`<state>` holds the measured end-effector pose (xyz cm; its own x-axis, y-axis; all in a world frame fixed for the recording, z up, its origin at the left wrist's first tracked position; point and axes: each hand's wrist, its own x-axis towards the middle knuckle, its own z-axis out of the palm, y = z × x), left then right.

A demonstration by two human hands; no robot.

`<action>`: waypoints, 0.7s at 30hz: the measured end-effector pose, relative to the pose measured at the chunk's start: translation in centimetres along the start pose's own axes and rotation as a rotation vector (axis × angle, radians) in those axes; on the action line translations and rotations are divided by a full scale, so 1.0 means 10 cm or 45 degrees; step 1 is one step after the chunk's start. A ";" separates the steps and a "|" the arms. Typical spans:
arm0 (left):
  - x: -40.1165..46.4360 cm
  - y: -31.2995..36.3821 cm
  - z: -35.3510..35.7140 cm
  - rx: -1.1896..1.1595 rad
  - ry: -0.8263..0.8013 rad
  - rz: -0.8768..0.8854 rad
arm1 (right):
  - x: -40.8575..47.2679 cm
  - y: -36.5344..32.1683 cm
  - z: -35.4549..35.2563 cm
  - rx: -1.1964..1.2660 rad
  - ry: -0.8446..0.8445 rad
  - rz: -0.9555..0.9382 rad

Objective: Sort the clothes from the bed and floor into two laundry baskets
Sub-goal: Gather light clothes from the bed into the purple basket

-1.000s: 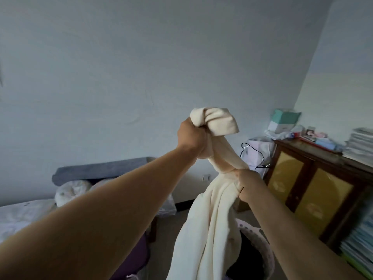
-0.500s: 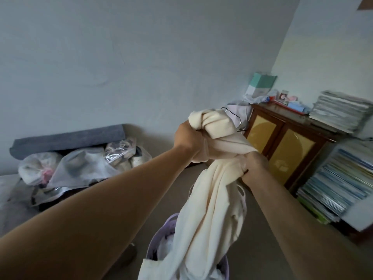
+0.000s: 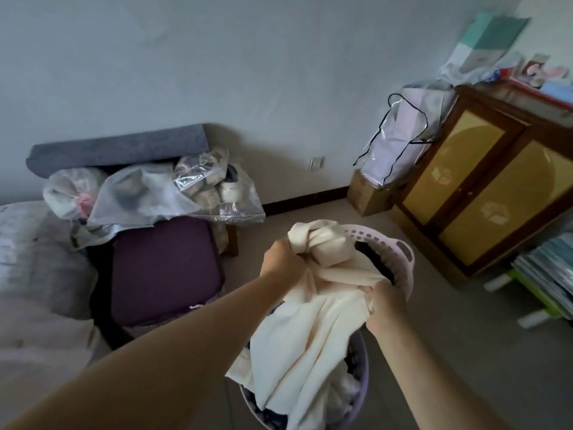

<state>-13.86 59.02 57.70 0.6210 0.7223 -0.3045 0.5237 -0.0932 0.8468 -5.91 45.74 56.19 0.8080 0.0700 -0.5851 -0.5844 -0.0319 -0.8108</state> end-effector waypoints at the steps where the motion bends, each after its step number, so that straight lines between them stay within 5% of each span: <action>1: 0.03 -0.09 0.06 0.022 -0.011 -0.030 | 0.11 0.08 -0.03 -0.061 0.018 0.010; 9: 0.40 -1.10 0.68 0.222 -0.005 -0.270 | 0.98 0.80 -0.07 -0.719 0.001 -0.378; 13: 0.54 -1.78 0.86 0.285 0.004 -0.421 | 1.37 1.45 -0.12 -1.065 -0.185 -0.593; 18: 0.71 -2.60 1.15 0.491 -0.223 -0.517 | 1.75 2.21 -0.24 -1.825 -0.550 -0.518; 21: 0.74 -2.90 1.34 0.468 -0.332 -0.474 | 1.87 2.51 -0.28 -1.987 -0.776 -0.452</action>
<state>-16.66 57.89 25.05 0.4551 0.5636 -0.6894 0.8732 -0.1308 0.4695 -5.31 43.43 24.84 0.5124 0.6175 -0.5968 0.5247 -0.7753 -0.3517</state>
